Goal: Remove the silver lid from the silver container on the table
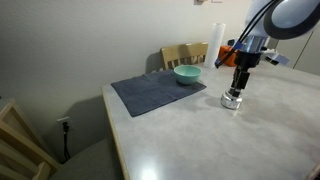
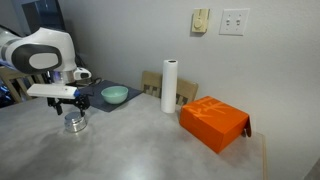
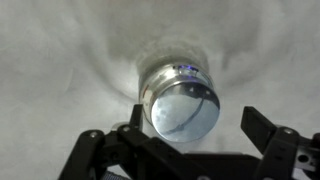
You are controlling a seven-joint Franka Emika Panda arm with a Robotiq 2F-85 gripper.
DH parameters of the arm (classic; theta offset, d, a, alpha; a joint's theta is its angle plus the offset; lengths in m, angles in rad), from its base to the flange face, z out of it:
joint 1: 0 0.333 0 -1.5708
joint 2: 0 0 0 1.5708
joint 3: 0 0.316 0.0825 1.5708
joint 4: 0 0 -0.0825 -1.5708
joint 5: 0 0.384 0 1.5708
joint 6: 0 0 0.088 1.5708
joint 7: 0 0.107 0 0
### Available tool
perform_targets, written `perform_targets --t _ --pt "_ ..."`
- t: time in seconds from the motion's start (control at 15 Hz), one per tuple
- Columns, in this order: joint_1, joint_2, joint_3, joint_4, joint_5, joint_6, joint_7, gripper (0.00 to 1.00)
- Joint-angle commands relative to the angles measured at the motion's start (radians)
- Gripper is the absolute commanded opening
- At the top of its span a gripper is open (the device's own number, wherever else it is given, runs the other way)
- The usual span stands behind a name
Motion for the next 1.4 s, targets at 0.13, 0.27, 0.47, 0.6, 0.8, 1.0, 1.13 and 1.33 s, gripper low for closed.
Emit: perform_targets --t 0.13,0.27,0.47,0.6,0.8,1.0,1.13,1.33 --pt "0.027 0.035 -0.048 0.034 -0.078 -0.033 0.064 1.0" --pt "0.038 0.051 -0.059 0.05 -0.108 -0.05 0.09 1.0" --pt "0.056 0.071 -0.068 0.086 -0.147 -0.09 0.119 1.0" --pt "0.069 0.082 -0.073 0.108 -0.167 -0.114 0.135 1.0" --pt "0.083 0.091 -0.076 0.133 -0.184 -0.139 0.148 1.0" --pt "0.088 0.094 -0.075 0.145 -0.183 -0.161 0.146 0.74" --pt "0.09 0.092 -0.076 0.15 -0.183 -0.174 0.148 0.61" --pt "0.092 0.089 -0.077 0.158 -0.184 -0.187 0.149 0.44"
